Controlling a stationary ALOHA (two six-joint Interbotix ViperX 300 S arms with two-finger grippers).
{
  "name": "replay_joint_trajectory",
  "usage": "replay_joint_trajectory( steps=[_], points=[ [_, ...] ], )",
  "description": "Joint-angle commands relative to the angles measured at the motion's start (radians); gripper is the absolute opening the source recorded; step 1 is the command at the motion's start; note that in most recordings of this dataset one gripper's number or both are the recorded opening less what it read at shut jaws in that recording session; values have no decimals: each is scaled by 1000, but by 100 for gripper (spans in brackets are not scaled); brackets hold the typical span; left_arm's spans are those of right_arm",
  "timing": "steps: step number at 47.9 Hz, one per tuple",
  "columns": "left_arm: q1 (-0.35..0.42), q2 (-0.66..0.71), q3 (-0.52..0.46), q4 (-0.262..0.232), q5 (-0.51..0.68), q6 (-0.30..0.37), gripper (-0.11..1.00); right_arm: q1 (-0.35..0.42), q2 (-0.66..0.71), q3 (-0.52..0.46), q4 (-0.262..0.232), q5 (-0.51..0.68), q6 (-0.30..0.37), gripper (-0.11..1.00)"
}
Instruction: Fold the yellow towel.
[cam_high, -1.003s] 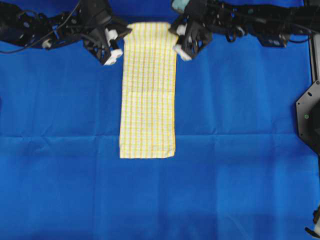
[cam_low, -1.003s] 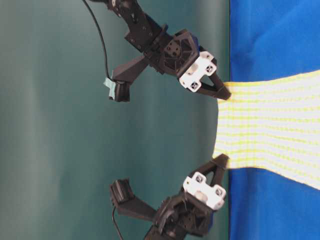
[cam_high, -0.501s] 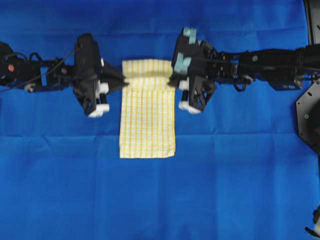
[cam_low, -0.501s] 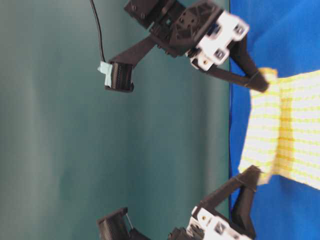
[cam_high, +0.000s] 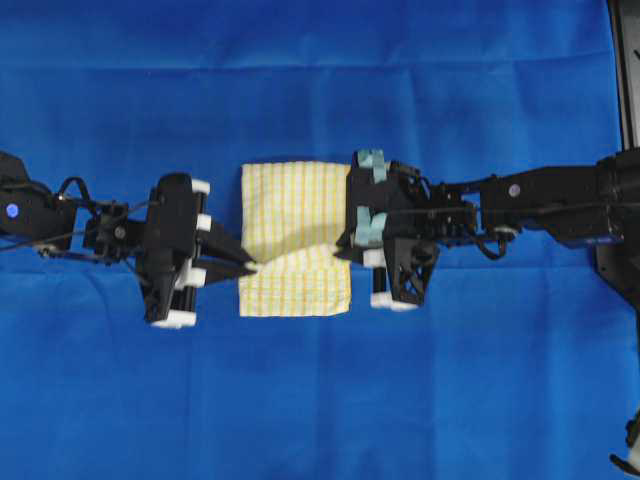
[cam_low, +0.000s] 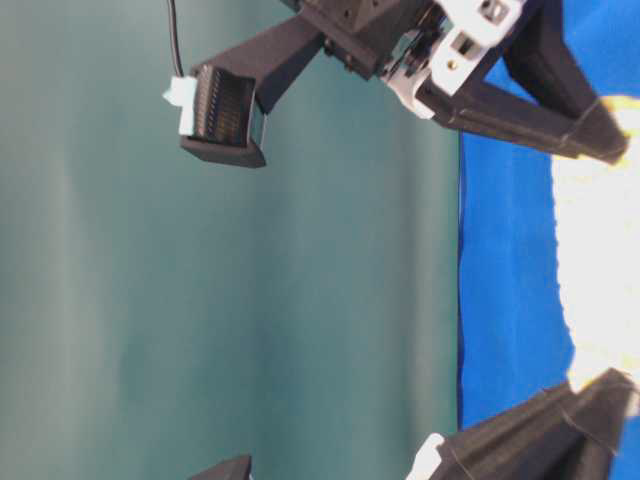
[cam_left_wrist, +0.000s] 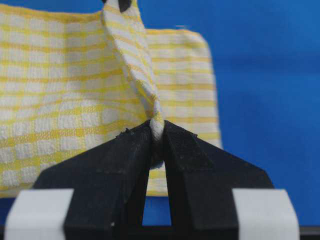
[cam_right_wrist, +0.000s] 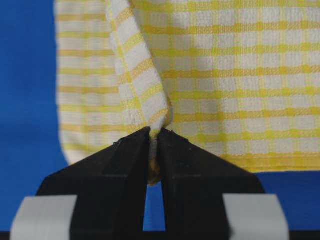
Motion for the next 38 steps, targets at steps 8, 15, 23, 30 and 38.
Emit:
replay_joint_trajectory(
  steps=[8, 15, 23, 30, 38],
  points=[
    [-12, -2, -26, -2, 5, -2, 6, 12, -21, -8, 9, -12, -2, 6],
    [-14, 15, -37, -2, 21, -3, 6, 15, -8, -12, 9, -20, -2, 6],
    [-18, 37, -43, -2, 37, -3, 6, 32, 32, -20, 11, -40, -2, 6],
    [-18, 46, -55, -2, 43, -9, 7, 38, 55, -29, 28, -48, -2, 6],
    [-18, 43, -54, -2, 52, -9, 36, 43, 55, -32, 31, -48, -2, 8]
  ],
)
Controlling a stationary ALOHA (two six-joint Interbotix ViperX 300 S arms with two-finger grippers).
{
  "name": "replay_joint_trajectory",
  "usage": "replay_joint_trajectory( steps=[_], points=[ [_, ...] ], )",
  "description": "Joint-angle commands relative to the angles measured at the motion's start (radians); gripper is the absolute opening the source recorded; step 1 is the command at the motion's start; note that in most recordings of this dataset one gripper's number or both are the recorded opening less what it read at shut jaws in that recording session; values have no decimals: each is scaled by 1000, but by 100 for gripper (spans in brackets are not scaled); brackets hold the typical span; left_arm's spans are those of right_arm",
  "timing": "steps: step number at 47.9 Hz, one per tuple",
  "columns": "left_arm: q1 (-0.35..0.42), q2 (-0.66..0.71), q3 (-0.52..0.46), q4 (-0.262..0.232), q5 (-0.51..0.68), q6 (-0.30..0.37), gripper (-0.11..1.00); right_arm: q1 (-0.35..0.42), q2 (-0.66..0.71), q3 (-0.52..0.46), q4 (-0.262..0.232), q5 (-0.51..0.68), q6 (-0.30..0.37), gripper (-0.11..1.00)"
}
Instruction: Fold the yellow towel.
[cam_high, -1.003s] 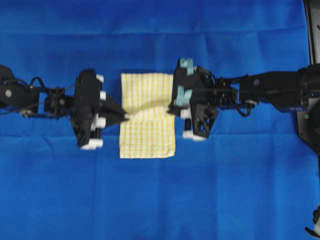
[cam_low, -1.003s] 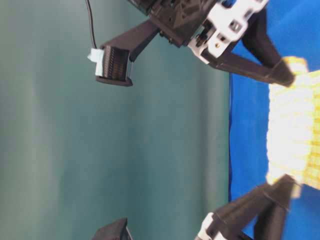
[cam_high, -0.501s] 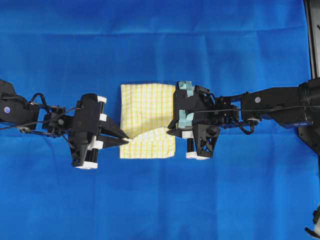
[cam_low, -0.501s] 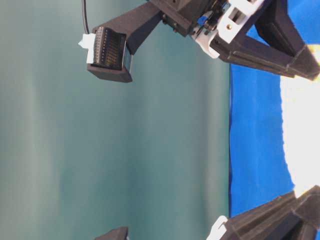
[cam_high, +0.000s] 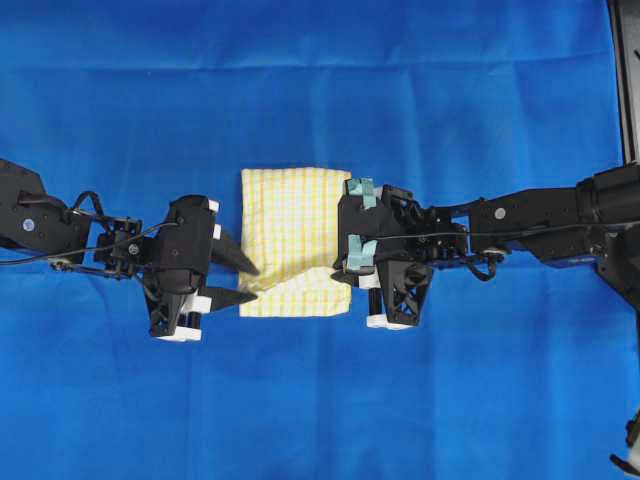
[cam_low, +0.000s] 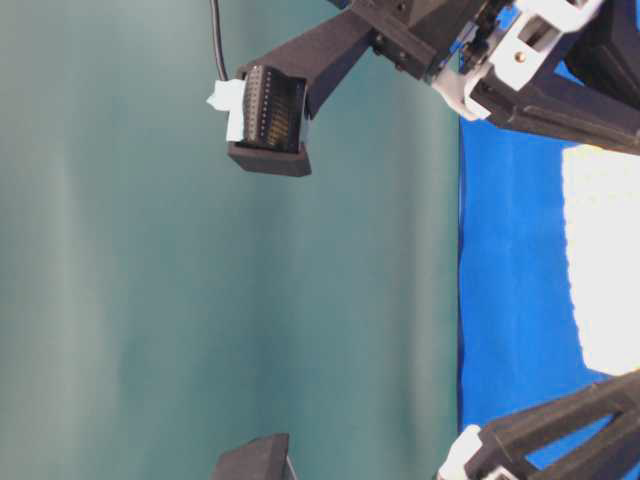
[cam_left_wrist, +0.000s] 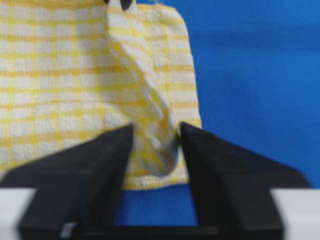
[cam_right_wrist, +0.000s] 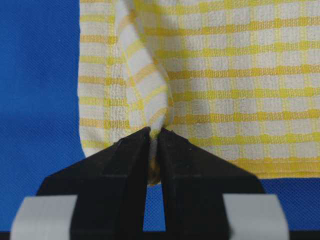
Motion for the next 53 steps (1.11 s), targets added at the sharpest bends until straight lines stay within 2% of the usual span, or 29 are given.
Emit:
replay_joint_trajectory(
  steps=[1, 5, 11, 15, 23, 32, 44, 53],
  points=[
    [-3, -14, -15, -2, 5, -2, 39, 8, -12, -23, 2, -9, -2, 12],
    [-3, -20, -18, -2, 18, 0, 52, 8, -14, -26, 2, -9, -2, 31],
    [5, -63, -18, 0, 54, 9, 50, 8, -40, -31, -2, 5, -5, 64],
    [17, -118, -11, 0, 97, 11, 50, 8, -83, -25, -8, 23, -14, 75],
    [26, -258, 20, 3, 169, 18, 49, 6, -189, 5, -34, 57, -15, 71],
    [35, -440, 101, 6, 173, 44, 49, -15, -337, 80, -66, 80, -15, 71],
    [60, -676, 230, 6, 170, 57, 49, -64, -568, 236, -77, 77, -15, 71],
    [74, -853, 304, 3, 193, 61, 49, -71, -761, 333, -81, 78, -17, 71]
  ],
)
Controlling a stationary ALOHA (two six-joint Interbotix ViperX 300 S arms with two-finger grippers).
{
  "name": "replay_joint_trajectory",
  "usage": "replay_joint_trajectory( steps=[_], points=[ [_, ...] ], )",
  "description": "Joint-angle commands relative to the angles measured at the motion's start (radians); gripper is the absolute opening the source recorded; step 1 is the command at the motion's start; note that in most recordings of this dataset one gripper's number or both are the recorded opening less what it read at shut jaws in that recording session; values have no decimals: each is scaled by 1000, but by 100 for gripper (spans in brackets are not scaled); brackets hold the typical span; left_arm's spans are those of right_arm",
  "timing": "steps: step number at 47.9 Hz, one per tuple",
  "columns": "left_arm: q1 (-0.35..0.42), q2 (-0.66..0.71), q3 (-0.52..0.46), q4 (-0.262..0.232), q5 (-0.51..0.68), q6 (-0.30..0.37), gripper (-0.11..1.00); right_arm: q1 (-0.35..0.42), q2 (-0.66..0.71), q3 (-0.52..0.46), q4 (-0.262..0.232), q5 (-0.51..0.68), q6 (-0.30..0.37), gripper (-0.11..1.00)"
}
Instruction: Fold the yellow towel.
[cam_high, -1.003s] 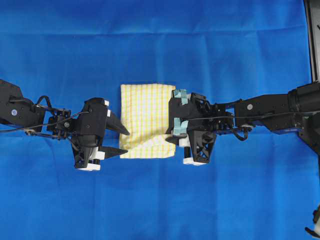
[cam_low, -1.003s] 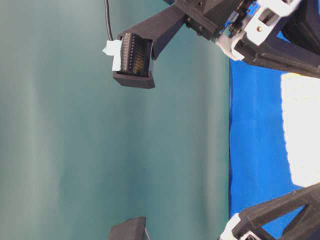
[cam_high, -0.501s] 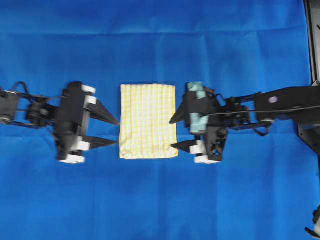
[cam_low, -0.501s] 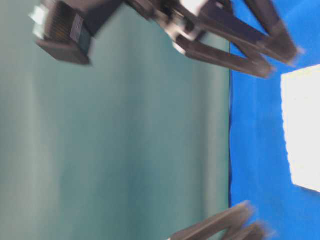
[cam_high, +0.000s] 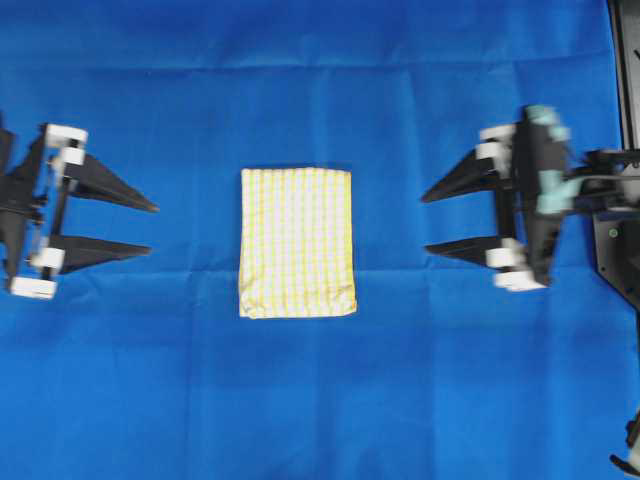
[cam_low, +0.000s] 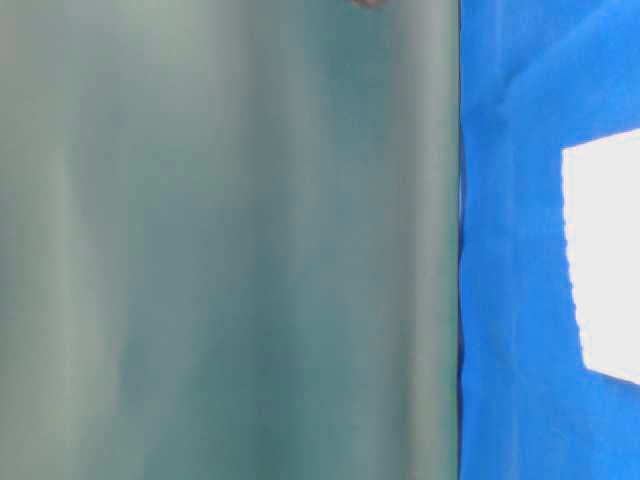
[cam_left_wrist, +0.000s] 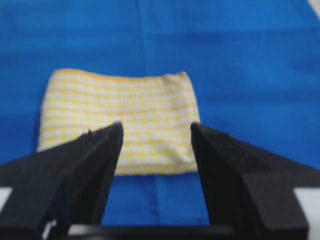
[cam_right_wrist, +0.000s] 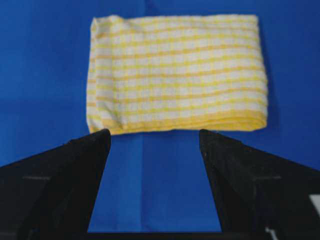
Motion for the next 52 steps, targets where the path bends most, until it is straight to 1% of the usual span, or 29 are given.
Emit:
replay_joint_trajectory(
  steps=[1, 8, 15, 22, 30, 38, 44, 52],
  points=[
    [12, -80, 20, 2, 9, 2, 49, 0, -89, 26, -6, -5, -3, 71],
    [38, -181, 80, -2, 37, 2, 49, 0, -242, 118, -18, -9, -3, 71],
    [54, -265, 137, -2, 43, 2, 49, -2, -377, 209, -17, -38, -3, 71],
    [54, -331, 183, 2, 57, 0, 49, -5, -456, 270, -17, -49, -3, 71],
    [54, -388, 232, -2, 71, 0, 49, -18, -471, 311, -15, -67, -3, 71],
    [54, -420, 268, -2, 69, 0, 49, -25, -456, 345, -14, -118, -3, 71],
    [54, -426, 273, -2, 69, -2, 49, -25, -443, 365, -12, -155, 0, 71],
    [54, -425, 275, 2, 71, -2, 49, -25, -434, 368, -12, -166, 2, 71]
  ],
)
